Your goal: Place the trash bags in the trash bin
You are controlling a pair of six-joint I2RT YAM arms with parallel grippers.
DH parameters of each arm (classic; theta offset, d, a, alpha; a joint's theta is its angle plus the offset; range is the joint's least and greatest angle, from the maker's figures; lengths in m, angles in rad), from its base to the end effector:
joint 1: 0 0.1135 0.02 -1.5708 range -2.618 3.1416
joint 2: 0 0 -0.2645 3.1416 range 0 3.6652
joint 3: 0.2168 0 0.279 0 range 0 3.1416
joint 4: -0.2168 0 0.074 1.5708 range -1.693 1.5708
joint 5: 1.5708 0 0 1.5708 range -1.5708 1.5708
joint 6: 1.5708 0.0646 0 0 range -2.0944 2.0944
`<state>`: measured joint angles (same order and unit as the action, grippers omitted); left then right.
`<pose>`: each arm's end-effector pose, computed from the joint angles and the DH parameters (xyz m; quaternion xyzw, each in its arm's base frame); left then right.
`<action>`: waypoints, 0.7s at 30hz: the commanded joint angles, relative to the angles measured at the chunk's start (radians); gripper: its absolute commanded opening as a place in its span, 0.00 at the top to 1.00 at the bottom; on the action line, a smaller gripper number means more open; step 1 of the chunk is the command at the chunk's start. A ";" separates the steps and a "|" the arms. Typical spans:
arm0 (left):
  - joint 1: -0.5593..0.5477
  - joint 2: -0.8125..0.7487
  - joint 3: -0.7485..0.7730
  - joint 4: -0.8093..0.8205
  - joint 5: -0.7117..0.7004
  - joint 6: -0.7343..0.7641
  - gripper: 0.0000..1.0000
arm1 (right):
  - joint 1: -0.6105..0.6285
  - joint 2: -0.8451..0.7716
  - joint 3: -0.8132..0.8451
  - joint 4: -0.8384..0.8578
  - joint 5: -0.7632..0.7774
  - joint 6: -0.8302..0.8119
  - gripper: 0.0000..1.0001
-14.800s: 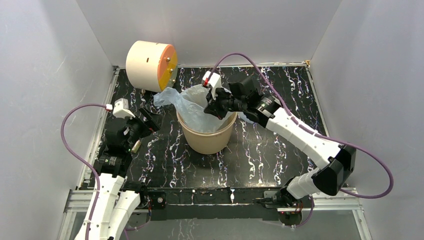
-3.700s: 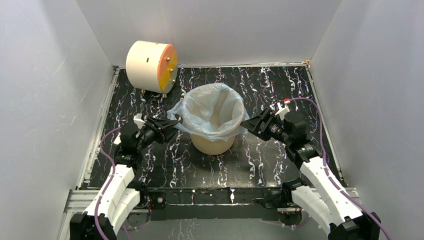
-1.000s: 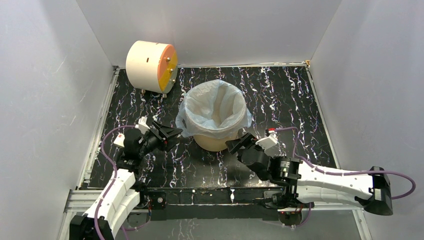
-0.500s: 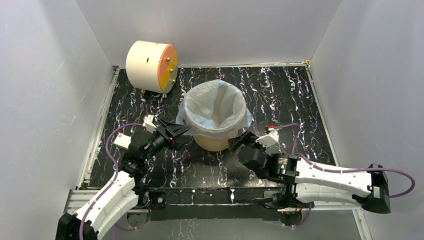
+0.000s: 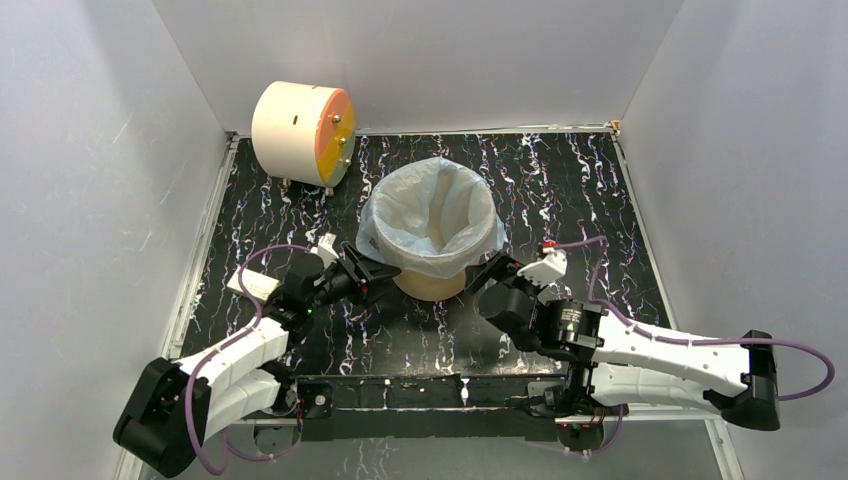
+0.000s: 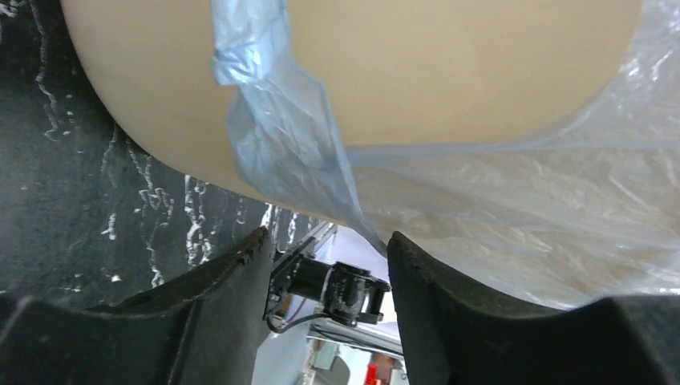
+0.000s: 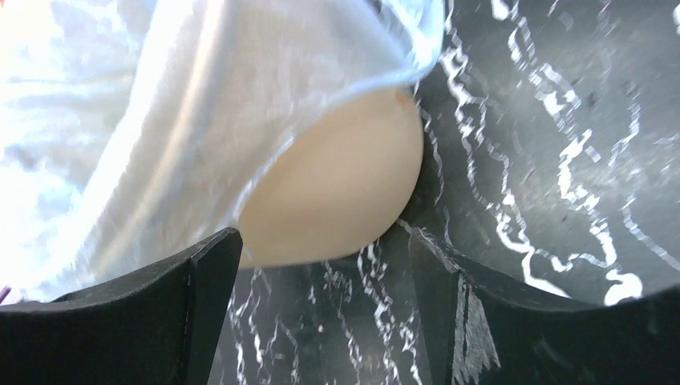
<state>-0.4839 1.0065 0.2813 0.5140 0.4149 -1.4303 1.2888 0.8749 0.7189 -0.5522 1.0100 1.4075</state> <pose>0.2113 -0.1405 0.1733 -0.2316 0.7364 -0.5952 0.2233 0.1113 0.1877 0.2630 0.2491 0.7816 0.2598 0.5094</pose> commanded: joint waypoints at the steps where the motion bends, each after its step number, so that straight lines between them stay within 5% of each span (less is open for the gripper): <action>1: -0.007 -0.038 0.019 -0.139 -0.056 0.141 0.49 | -0.115 0.016 0.123 -0.092 0.063 -0.165 0.14; 5: -0.006 -0.070 0.094 -0.435 -0.144 0.334 0.53 | -0.339 -0.036 0.109 0.096 -0.135 -0.450 0.13; 9: -0.006 -0.128 0.100 -0.531 -0.234 0.366 0.49 | -0.603 -0.030 0.115 0.155 -0.346 -0.583 0.12; 17: -0.004 -0.240 0.108 -0.668 -0.461 0.394 0.31 | -1.197 0.210 0.182 0.246 -1.272 -0.674 0.07; 21: 0.001 -0.283 0.196 -0.753 -0.539 0.491 0.20 | -1.266 0.411 0.229 0.311 -1.566 -0.734 0.06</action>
<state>-0.4866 0.7670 0.3603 -0.1314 0.0311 -1.0489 0.0631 1.1469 0.8757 -0.3489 -0.0677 0.7712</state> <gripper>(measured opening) 0.767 0.929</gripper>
